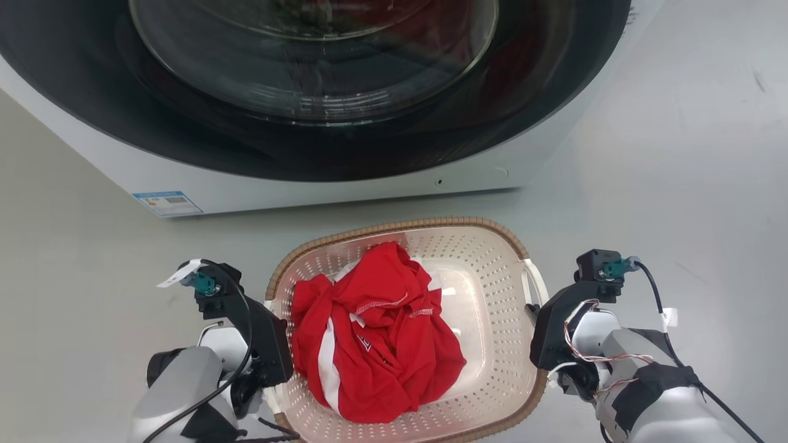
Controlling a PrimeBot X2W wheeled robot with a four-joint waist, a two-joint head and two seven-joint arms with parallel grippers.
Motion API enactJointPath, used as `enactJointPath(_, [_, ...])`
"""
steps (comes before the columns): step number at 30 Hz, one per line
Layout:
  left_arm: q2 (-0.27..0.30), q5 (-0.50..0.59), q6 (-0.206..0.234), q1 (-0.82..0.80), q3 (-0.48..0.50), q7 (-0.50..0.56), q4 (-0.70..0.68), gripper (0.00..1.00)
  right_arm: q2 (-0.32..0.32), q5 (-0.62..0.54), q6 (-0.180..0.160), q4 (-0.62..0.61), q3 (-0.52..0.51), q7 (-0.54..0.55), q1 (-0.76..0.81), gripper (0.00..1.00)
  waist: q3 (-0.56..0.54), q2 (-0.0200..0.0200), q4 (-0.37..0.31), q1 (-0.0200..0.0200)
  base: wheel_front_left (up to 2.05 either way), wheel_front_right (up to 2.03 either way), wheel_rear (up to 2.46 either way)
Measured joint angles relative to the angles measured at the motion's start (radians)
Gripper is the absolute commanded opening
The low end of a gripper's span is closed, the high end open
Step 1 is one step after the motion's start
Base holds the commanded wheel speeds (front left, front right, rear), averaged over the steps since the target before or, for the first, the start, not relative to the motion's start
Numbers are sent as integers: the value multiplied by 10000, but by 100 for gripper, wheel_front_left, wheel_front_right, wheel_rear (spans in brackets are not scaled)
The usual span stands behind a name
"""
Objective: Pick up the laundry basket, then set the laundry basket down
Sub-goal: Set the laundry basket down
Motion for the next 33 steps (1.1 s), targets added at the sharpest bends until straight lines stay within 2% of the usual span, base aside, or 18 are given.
enactJointPath(20, [-13, 708, 79, -818, -322, -1983, 4, 0, -19, -616, -159, -38, 355, -1762, -728, 0, 2333, 0, 97, -1, 0, 0, 0])
enactJointPath(26, [-13, 966, 86, -1096, -403, -2466, 42, 0, -27, -721, -322, -27, 485, -2052, -985, 0, 3067, 0, 123, -1, 0, 0, 0])
enactJointPath(33, [-54, 1058, 102, -1229, -418, -2970, 180, 0, -25, -823, -353, 65, 546, -2451, -1026, 0, 3787, 0, 151, 0, 0, 0, 0])
